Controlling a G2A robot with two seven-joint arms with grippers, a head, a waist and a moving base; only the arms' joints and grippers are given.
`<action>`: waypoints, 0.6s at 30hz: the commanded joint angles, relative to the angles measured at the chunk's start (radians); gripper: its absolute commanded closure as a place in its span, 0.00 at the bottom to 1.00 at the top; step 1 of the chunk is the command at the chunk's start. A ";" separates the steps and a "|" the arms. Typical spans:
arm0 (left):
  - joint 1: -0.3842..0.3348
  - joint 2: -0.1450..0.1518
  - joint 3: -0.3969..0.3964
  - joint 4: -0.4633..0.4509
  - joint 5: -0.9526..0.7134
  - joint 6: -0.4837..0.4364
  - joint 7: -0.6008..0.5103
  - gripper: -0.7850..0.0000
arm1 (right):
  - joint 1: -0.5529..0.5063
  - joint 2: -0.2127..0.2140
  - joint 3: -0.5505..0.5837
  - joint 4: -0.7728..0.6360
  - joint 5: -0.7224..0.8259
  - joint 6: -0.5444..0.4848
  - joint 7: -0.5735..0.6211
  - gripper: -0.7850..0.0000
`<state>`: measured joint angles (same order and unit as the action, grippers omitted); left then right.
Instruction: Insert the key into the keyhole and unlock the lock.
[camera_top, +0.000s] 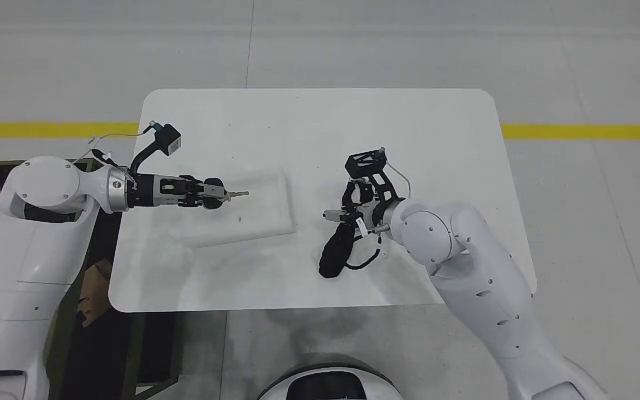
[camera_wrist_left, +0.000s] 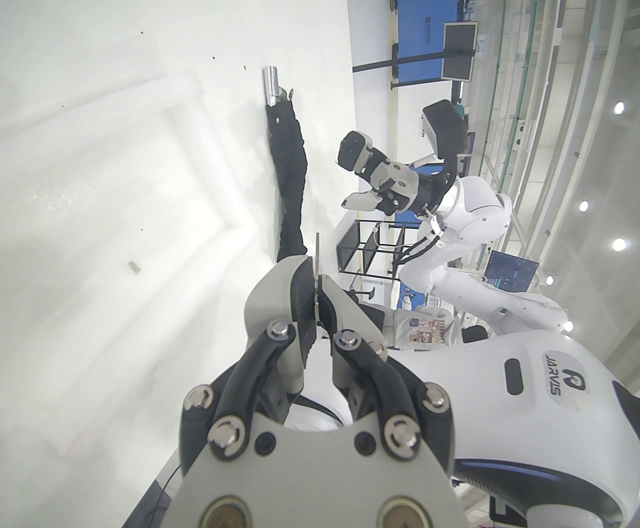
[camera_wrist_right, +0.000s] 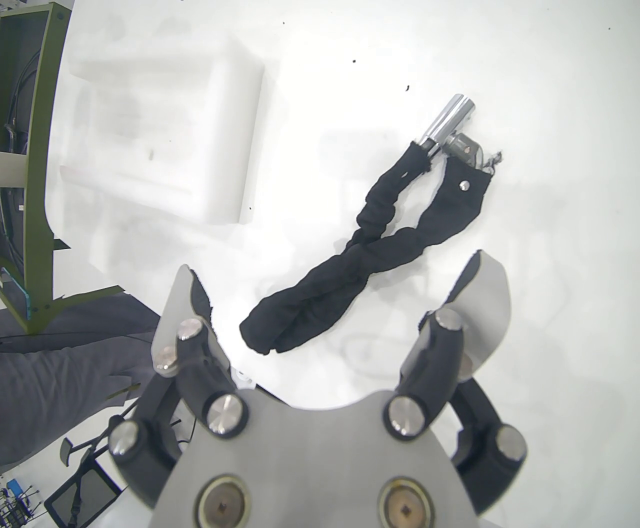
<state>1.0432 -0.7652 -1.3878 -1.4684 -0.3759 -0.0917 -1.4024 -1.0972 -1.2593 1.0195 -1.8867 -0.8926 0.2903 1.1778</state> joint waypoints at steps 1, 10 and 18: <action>0.000 0.000 0.000 0.000 0.000 0.000 0.000 1.00 | 0.000 0.000 0.000 0.000 0.000 0.000 0.000 0.00; 0.000 0.000 0.000 0.000 0.000 0.000 0.000 1.00 | -0.060 -0.003 0.016 -0.055 0.068 -0.004 -0.073 0.00; 0.000 0.000 0.000 0.000 0.000 0.000 0.000 1.00 | 0.041 -0.048 -0.044 0.049 0.039 0.129 -0.051 0.00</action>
<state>1.0432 -0.7652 -1.3878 -1.4684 -0.3759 -0.0917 -1.4024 -1.0865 -1.2990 0.9921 -1.8581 -0.8570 0.4029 1.1252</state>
